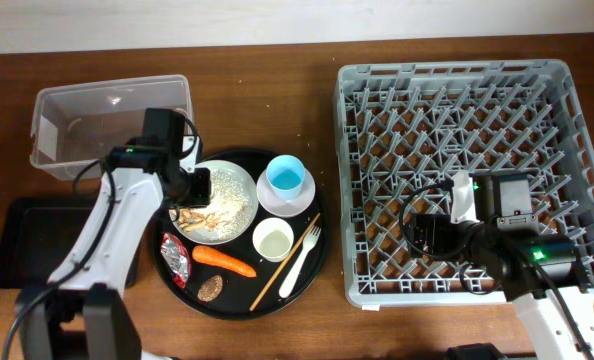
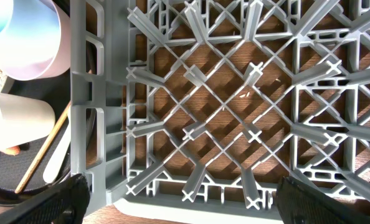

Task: Sort waste into correct bins and load items into the dishwasher rack
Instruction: 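Grasp the white tissue on the plate with the left gripper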

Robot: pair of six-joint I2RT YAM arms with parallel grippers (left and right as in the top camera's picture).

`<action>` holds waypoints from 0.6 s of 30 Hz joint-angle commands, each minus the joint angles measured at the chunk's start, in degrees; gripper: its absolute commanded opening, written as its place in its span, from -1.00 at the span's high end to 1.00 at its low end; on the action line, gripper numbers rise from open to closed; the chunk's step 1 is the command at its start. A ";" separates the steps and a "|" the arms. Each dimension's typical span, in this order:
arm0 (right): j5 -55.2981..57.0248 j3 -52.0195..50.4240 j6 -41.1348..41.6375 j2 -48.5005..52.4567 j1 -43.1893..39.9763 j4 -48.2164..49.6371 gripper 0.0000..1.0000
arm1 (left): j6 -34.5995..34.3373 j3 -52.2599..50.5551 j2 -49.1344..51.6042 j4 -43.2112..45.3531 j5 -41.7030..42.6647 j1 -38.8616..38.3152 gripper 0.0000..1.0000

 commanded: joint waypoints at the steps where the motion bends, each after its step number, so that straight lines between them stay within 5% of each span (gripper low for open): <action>1: 0.98 1.20 -0.57 0.00 0.09 -0.04 -0.97 | 0.24 -0.61 5.33 0.22 -0.31 0.26 0.43; 5: 0.98 1.20 -0.57 0.00 0.09 -0.04 -0.97 | 0.24 -0.61 8.15 0.31 -0.50 0.26 0.47; 10: 2.03 1.20 -0.57 0.00 0.09 -0.07 -0.97 | 0.24 -0.61 8.24 0.37 -0.50 0.24 0.81; 18: 2.05 1.20 -0.57 0.00 0.09 0.00 -0.97 | 0.28 2.69 8.20 -2.80 -3.54 0.26 0.60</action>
